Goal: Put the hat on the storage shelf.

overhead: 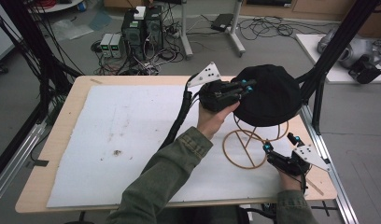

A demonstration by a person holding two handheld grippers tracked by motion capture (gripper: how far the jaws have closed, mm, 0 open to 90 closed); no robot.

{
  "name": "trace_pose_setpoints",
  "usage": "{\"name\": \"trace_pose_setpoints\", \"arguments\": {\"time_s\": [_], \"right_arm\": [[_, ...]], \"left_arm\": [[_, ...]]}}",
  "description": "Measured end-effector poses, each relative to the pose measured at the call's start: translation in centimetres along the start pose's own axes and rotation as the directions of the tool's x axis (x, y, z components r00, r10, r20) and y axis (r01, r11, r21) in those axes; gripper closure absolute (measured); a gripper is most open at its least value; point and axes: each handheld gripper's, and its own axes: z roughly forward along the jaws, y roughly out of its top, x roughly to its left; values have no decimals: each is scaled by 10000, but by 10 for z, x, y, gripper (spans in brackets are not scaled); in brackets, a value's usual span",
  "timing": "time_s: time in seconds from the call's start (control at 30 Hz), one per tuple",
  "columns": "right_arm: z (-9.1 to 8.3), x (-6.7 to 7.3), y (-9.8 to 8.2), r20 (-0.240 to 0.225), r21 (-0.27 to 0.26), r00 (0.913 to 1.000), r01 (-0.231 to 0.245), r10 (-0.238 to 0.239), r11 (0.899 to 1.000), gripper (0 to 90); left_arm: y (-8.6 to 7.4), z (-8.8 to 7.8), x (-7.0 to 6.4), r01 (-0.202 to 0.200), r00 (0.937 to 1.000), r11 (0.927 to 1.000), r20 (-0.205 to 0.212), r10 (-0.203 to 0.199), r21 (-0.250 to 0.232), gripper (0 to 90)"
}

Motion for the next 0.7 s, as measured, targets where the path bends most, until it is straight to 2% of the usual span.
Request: {"name": "trace_pose_setpoints", "arguments": {"time_s": [0.17, 0.27, 0.33, 0.4, 0.43, 0.57, 0.6, 0.7], "right_arm": [[0, -1, 0, -15, -44, 10000, 19, -19, 10000, 107], [1, -1, 0, -10, -81, 10000, 36, -36, 10000, 107], [0, 0, 0, -2, -21, 10000, -7, 7, 10000, 107], [0, 0, 0, -5, -12, 10000, -7, 7, 10000, 107], [0, 0, 0, -14, 2, 10000, -37, 37, 10000, 107], [0, 0, 0, -1, -1, 10000, 4, -4, 10000, 107], [0, 0, 0, 3, -9, 10000, -23, 23, 10000, 107], [0, 0, 0, -27, -4, 10000, 18, -18, 10000, 107]], "left_arm": [[-8, 6, -4, -186, 9995, 9991, 246, 176, 393, 878], [-11, 9, -7, -380, 9990, 9976, 242, 367, 576, 878], [-14, 11, -11, -800, 9968, 9931, 130, 792, 859, 878], [-16, 11, -13, -854, 9963, 9924, 123, 847, 888, 878], [-19, 12, -14, -998, 9950, 9902, 66, 997, 974, 878], [-24, 10, -15, -977, 9952, 9901, 7, 981, 1003, 876], [-28, 9, -16, -1111, 9936, 9878, -105, 1129, 1089, 876], [-31, 8, -15, -1053, 9941, 9886, -142, 1075, 1077, 876]]}}
